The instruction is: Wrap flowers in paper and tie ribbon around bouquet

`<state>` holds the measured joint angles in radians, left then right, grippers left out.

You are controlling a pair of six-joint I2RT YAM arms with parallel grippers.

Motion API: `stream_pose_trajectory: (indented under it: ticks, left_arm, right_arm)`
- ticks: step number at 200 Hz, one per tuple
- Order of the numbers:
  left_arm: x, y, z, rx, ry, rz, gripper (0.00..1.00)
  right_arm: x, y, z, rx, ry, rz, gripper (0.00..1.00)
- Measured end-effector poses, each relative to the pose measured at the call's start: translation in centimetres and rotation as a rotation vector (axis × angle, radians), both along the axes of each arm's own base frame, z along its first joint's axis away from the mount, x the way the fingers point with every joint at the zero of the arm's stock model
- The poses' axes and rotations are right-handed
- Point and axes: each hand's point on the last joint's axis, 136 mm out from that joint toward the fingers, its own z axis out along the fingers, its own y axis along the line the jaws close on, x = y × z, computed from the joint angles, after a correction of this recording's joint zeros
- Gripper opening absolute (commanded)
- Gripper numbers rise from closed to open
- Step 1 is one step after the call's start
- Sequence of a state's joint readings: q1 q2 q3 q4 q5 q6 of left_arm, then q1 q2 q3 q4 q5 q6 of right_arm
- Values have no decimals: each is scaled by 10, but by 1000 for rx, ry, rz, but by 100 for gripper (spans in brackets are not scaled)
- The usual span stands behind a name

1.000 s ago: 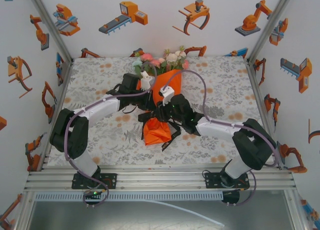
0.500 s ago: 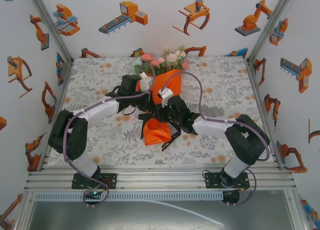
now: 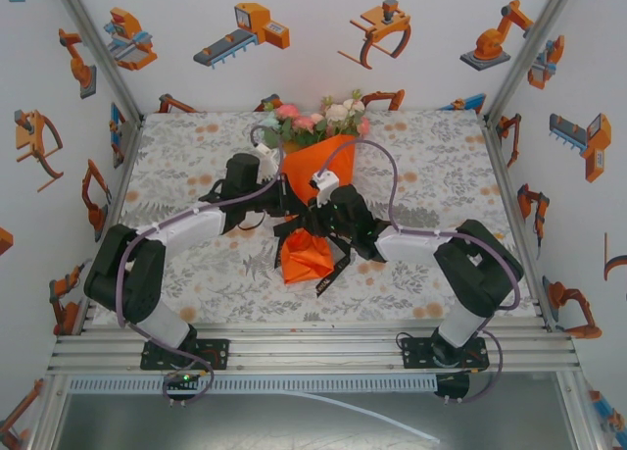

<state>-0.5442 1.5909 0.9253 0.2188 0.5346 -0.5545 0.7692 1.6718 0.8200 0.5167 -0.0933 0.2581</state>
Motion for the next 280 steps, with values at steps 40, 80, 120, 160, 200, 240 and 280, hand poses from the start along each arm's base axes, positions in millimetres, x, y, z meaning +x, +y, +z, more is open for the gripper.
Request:
stream_pose_trajectory:
  ticks: [40, 80, 120, 160, 200, 240, 280]
  left_arm:
    - [4, 0, 5, -70, 22, 38, 8]
    - [-5, 0, -1, -105, 25, 10, 12]
    - [-41, -12, -13, -146, 115, -122, 36]
    - [-46, -1, 1, -62, 35, -125, 50]
    - [-25, 10, 43, 69, -168, -74, 52]
    - [-4, 1, 25, 149, -168, -108, 52]
    - [-5, -6, -9, 151, -75, -138, 45]
  right_arm:
    - [6, -3, 6, 48, 6, -33, 0]
    - [3, -12, 0, 55, 30, -55, 0]
    - [13, -21, 4, 67, 9, -95, 0]
    - [9, -20, 7, 59, -18, -62, 0]
    - [10, -26, 24, 66, -84, -35, 0]
    - [4, -20, 27, 79, -93, 21, 0]
    - [1, -17, 27, 84, -90, 48, 0]
